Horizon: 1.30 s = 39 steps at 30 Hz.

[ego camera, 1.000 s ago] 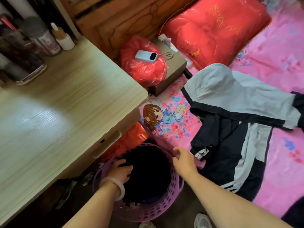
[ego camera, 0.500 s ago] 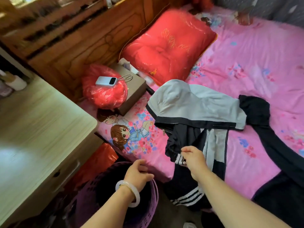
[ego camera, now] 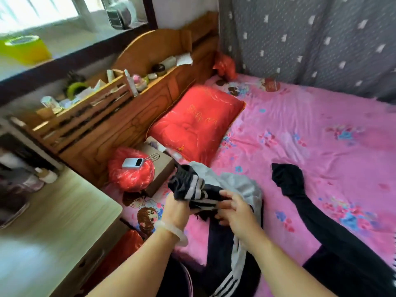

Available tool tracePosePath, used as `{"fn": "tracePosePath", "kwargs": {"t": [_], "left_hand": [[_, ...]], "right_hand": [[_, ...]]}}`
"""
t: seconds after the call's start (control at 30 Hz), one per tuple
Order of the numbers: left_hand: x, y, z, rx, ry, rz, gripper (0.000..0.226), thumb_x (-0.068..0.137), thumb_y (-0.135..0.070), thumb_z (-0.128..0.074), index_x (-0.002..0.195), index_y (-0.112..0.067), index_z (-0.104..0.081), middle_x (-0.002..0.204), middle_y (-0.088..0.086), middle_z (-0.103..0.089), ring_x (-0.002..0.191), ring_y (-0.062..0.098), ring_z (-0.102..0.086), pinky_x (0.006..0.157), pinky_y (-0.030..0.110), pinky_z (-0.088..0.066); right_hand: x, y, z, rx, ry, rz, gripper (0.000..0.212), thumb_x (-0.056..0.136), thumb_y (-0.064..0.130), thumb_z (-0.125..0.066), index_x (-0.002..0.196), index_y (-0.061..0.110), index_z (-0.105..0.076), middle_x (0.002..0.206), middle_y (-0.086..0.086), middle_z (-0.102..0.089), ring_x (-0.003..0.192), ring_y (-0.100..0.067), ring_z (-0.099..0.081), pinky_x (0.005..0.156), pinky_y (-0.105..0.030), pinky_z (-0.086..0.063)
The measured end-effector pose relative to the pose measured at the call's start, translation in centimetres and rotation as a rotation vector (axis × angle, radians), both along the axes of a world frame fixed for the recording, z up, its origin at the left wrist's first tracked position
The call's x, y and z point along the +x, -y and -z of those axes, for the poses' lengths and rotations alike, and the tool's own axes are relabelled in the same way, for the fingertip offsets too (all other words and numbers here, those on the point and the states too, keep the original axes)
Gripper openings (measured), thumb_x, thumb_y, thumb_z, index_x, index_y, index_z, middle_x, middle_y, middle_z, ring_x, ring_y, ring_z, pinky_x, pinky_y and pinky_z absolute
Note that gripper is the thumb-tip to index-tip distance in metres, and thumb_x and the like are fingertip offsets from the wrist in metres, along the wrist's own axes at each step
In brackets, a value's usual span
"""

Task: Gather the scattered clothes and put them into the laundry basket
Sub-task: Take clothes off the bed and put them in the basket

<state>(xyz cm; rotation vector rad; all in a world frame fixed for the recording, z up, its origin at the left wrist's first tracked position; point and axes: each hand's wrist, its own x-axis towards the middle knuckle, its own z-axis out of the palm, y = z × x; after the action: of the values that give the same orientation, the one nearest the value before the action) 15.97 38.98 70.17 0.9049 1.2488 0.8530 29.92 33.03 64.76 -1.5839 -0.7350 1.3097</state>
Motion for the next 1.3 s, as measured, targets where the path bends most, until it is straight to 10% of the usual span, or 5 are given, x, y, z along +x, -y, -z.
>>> {"fn": "tracePosePath", "kwargs": {"t": [0.13,0.33,0.77,1.07,1.3], "left_hand": [[1.5,-0.5,-9.1,-0.063,0.270,-0.137,0.007,0.095,-0.012,-0.054,0.097,-0.012,-0.060,0.091,0.012,-0.066,0.081,0.028,-0.064,0.048,0.037,-0.058],[0.4,1.6,-20.7,0.016,0.516,-0.124,0.016,0.094,-0.024,-0.056,0.099,-0.010,-0.063,0.082,0.005,-0.071,0.073,0.017,-0.070,0.064,0.030,-0.059],[-4.8,4.5,-22.4,0.025,0.081,0.109,0.012,0.077,0.002,-0.072,0.085,-0.004,-0.065,0.100,0.017,-0.062,0.097,0.028,-0.060,0.087,0.030,-0.048],[-0.5,9.5,-15.5,0.314,-0.321,0.373,0.078,0.046,-0.037,-0.085,0.116,-0.019,-0.057,0.109,-0.003,-0.070,0.105,0.012,-0.065,0.092,0.033,-0.053],[-2.4,7.7,-16.3,0.048,-0.346,-0.100,0.031,0.071,-0.026,-0.065,0.092,-0.003,-0.066,0.095,0.012,-0.068,0.090,0.029,-0.063,0.084,0.035,-0.051]], "right_hand": [[1.5,0.8,-0.7,-0.004,0.567,-0.170,0.086,0.068,0.005,-0.068,0.142,0.032,-0.035,0.123,0.005,-0.038,0.111,-0.010,-0.041,0.095,-0.018,-0.036],[3.6,1.7,-2.9,-0.094,0.944,-0.121,0.035,0.068,0.032,-0.060,0.100,0.022,-0.068,0.098,-0.014,-0.052,0.105,-0.040,-0.048,0.077,-0.035,-0.038],[2.9,1.4,-20.4,-0.019,-0.027,0.001,0.020,0.094,0.010,-0.049,0.081,0.007,-0.064,0.074,-0.013,-0.066,0.065,-0.025,-0.060,0.059,-0.029,-0.046],[-0.1,0.8,-25.4,0.051,-0.626,-0.102,0.013,0.095,0.020,-0.048,0.098,0.011,-0.056,0.100,-0.013,-0.054,0.105,-0.021,-0.056,0.103,-0.034,-0.041],[0.4,2.1,-25.8,0.293,-0.248,-0.069,0.019,0.085,0.003,-0.064,0.102,0.011,-0.062,0.078,-0.004,-0.062,0.074,-0.016,-0.058,0.069,-0.027,-0.050]]}}
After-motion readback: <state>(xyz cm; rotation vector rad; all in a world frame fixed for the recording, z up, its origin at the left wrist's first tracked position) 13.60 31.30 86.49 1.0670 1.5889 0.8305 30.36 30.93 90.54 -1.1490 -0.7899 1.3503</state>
